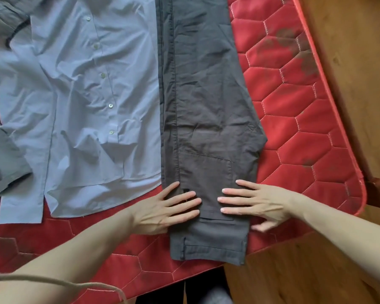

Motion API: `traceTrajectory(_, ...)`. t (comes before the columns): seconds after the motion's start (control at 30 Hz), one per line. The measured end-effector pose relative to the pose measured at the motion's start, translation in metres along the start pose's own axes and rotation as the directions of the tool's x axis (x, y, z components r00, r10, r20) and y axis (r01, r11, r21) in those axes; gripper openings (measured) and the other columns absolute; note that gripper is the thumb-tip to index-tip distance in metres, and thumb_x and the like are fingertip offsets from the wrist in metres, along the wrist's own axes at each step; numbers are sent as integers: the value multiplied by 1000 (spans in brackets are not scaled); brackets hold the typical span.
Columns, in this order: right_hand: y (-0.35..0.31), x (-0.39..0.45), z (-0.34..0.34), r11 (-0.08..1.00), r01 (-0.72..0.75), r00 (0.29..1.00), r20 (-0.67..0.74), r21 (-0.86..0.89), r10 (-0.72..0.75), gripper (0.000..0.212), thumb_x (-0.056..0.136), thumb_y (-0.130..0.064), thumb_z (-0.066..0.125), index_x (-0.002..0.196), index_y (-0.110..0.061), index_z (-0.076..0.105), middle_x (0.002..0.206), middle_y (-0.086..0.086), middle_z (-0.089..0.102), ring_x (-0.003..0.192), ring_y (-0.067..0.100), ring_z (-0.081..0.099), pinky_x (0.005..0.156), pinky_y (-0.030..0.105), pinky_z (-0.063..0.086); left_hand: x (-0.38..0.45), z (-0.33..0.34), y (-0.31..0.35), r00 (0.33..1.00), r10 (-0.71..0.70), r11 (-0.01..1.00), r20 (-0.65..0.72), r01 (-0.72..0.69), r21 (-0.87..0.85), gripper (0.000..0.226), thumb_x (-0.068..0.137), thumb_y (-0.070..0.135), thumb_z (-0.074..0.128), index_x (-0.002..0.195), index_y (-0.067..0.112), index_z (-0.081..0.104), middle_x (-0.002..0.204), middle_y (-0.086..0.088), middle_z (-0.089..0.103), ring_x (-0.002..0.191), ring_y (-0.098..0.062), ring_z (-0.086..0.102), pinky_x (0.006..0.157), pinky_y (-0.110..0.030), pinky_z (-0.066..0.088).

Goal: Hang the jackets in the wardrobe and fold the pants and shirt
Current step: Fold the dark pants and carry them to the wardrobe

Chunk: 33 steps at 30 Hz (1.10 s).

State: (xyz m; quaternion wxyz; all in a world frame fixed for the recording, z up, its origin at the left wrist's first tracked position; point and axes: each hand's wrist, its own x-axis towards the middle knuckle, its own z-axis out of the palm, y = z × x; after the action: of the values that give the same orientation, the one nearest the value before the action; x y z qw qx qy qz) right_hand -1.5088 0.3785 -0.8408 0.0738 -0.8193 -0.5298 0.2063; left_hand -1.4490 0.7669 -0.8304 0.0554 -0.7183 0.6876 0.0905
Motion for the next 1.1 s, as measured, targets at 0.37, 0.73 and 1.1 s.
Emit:
traceTrajectory(0.37,-44,19,4,978,-201,970,-151,-59,190,70,94,-14,46,162,-30,36,170,8,29,157,43,20,122,63,28,8,4,10,992,-112,900,61,127,-417,106,88,79,50,168,22,12,176,-8,4,162,-33,1,127,-61,0)
traceTrajectory(0.73,-57,34,-21,570,-337,516,-359,749,777,29,102,-21,59,128,-14,69,124,-13,72,121,-5,63,113,21,41,9,-19,11,913,-407,439,30,224,-870,75,100,52,57,159,12,39,163,-1,44,157,-16,29,131,-38,14)
traceTrajectory(1.1,-54,82,-28,65,-418,-155,-142,906,978,18,103,-24,63,101,-6,61,84,6,68,77,34,62,74,47,50,60,-38,3,166,-879,-373,448,345,-861,63,94,69,47,68,13,58,61,11,56,62,-6,46,63,-47,45)
